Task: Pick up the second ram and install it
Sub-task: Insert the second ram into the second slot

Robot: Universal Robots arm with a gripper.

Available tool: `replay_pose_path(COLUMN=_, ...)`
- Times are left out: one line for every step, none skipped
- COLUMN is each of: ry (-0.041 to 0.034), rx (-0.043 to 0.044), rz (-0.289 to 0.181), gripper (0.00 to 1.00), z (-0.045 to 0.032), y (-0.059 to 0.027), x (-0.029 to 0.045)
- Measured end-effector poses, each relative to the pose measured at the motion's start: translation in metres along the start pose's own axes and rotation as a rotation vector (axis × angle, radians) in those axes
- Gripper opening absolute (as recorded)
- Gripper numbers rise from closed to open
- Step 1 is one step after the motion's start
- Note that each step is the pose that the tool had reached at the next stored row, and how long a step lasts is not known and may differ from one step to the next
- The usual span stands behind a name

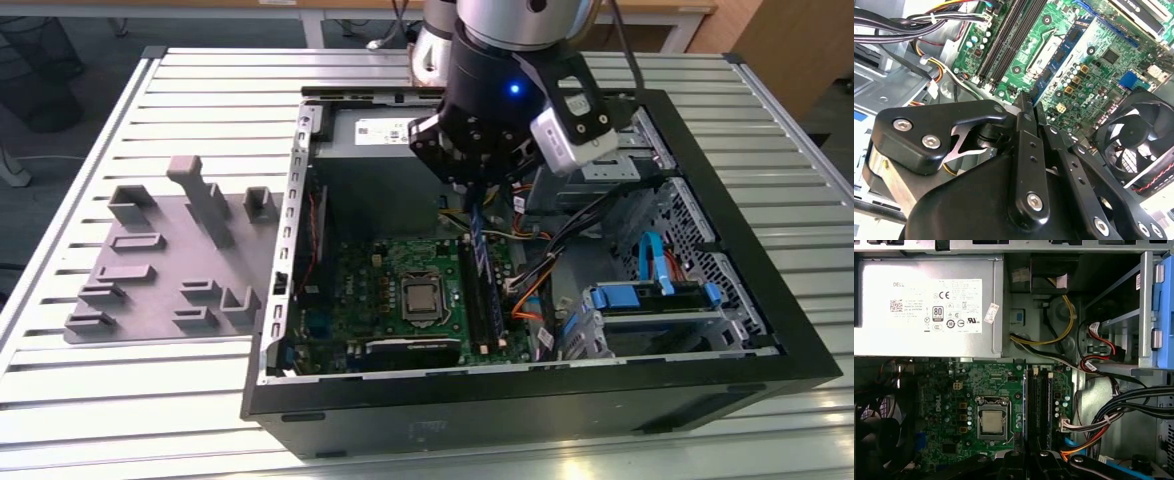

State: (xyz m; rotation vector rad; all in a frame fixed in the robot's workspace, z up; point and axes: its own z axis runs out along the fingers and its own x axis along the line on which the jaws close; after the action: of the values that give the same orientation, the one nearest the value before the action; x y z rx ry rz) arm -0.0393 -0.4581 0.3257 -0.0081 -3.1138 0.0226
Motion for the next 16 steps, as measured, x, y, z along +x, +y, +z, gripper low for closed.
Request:
replay_pose_path(ry=0.0000, rx=0.0000, rz=0.000, gripper=0.14, z=0.0008, y=0.0000, x=0.0000)
replay_pose_path(ry=0.0000, rx=0.0000, rz=0.000, gripper=0.14, z=0.0014, y=0.0000, x=0.0000)
replay_pose_path(ry=0.0000, rx=0.0000, rz=0.000, gripper=0.14, z=0.0021, y=0.0000, x=-0.0001)
replay_pose_path(ry=0.0000, rx=0.0000, rz=0.000, gripper=0.14, z=0.0028, y=0.0000, x=-0.0001)
replay_pose_path(ry=0.0000, rx=0.0001, rz=0.000, gripper=0.14, z=0.0034, y=0.0000, x=-0.0001)
replay_pose_path(ry=0.0000, rx=0.0000, rz=0.000, gripper=0.14, z=0.0042, y=0.0000, x=-0.0001)
replay_pose_path(ry=0.0000, rx=0.0001, rz=0.000, gripper=0.14, z=0.0046, y=0.0000, x=-0.0001)
replay_pose_path(ry=0.0001, rx=0.0002, rz=0.000, gripper=0.14, z=0.0049, y=-0.0002, x=-0.0001)
replay_pose_path(ry=0.0000, rx=0.0000, rz=0.000, gripper=0.14, z=0.0054, y=-0.0003, x=-0.0001)
replay_pose_path(ry=-0.0001, rx=-0.0001, rz=0.000, gripper=0.14, z=0.0061, y=-0.0003, x=-0.0002)
replay_pose_path(ry=0.0000, rx=-0.0001, rz=0.000, gripper=0.14, z=0.0070, y=-0.0003, x=-0.0002)
replay_pose_path(ry=0.0000, rx=0.0000, rz=0.000, gripper=0.14, z=0.0079, y=-0.0003, x=-0.0003)
replay_pose_path(ry=0.0000, rx=-0.0001, rz=0.000, gripper=0.14, z=0.0090, y=-0.0003, x=-0.0003)
replay_pose_path(ry=0.0000, rx=-0.0001, rz=0.000, gripper=0.14, z=0.0103, y=-0.0003, x=-0.0005)
replay_pose_path(ry=0.0000, rx=0.0001, rz=0.000, gripper=0.14, z=0.0114, y=-0.0003, x=-0.0009)
replay_pose_path(ry=0.0000, rx=0.0000, rz=0.000, gripper=0.14, z=0.0125, y=-0.0003, x=-0.0014)
